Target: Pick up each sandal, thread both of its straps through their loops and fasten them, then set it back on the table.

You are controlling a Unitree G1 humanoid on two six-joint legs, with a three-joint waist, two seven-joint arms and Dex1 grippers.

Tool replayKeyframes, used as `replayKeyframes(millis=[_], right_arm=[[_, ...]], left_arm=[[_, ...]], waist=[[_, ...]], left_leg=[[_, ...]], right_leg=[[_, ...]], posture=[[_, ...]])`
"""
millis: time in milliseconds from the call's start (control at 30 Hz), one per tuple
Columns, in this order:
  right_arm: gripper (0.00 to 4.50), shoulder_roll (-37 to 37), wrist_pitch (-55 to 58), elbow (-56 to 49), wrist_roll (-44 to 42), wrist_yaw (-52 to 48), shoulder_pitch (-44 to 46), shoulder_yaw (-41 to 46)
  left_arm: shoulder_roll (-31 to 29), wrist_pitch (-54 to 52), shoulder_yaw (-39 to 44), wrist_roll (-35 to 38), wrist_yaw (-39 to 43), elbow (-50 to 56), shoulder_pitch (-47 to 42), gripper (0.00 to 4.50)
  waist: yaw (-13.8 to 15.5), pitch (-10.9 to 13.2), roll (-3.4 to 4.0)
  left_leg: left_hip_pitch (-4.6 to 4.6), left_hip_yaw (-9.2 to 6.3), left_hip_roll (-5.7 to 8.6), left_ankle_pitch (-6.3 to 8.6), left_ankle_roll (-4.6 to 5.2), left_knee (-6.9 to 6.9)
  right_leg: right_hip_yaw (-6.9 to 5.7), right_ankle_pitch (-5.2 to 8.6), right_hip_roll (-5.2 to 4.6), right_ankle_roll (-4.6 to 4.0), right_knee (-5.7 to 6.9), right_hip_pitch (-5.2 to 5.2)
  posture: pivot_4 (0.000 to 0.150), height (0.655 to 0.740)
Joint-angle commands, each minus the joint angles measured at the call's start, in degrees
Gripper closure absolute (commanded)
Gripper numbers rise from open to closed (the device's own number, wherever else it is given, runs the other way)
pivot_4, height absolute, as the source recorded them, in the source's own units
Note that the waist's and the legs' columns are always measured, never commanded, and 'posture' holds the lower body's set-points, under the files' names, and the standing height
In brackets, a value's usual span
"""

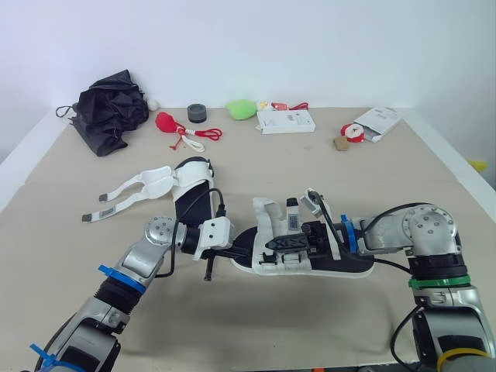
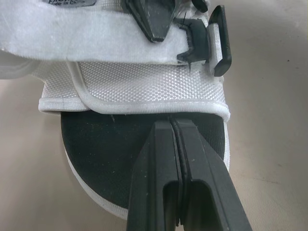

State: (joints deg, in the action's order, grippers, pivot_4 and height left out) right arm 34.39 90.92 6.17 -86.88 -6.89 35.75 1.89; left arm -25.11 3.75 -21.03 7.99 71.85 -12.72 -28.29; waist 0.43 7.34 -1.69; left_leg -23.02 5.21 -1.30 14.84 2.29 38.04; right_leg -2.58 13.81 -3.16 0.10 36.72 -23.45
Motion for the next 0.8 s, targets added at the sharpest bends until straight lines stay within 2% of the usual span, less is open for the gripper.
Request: replayKeyframes(millis=[33, 267, 800], right_arm=[[4.43, -0.1, 1.6, 0.7, -1.0, 0.9, 0.0, -1.2], [4.43, 0.7, 1.6, 2.5, -6.8, 0.1, 1.4, -0.8], [4.43, 4.3, -5.8, 1.5, -18.8, 8.5, -0.7, -6.5]], left_arm=[[-1.5, -2.5, -3.0, -3.9, 0.2, -3.5, 3.0, 4.5], [-2.2, -2.2, -2.7, -3.9, 0.0, -2.9, 4.4, 4.5], [-1.8, -2.6, -2.8, -4.1, 0.1, -3.5, 3.9, 4.5]], waist=[[0.0, 0.0, 0.0], [0.0, 0.0, 0.0], [0.0, 0.0, 0.0]], left_leg=[[0.0, 0.0, 0.0, 0.0, 0.0, 0.0], [0.0, 0.0, 0.0, 0.01, 0.01, -0.07], [-0.01, 0.0, 0.0, 0.02, 0.02, -0.12]], right_leg=[[0.0, 0.0, 0.0, 0.0, 0.0, 0.0], [0.0, 0.01, 0.0, 0.01, -0.03, -0.02], [0.0, 0.05, 0.02, 0.1, -0.11, -0.01]], posture=[[0.15, 0.74], [0.15, 0.74], [0.15, 0.74]])
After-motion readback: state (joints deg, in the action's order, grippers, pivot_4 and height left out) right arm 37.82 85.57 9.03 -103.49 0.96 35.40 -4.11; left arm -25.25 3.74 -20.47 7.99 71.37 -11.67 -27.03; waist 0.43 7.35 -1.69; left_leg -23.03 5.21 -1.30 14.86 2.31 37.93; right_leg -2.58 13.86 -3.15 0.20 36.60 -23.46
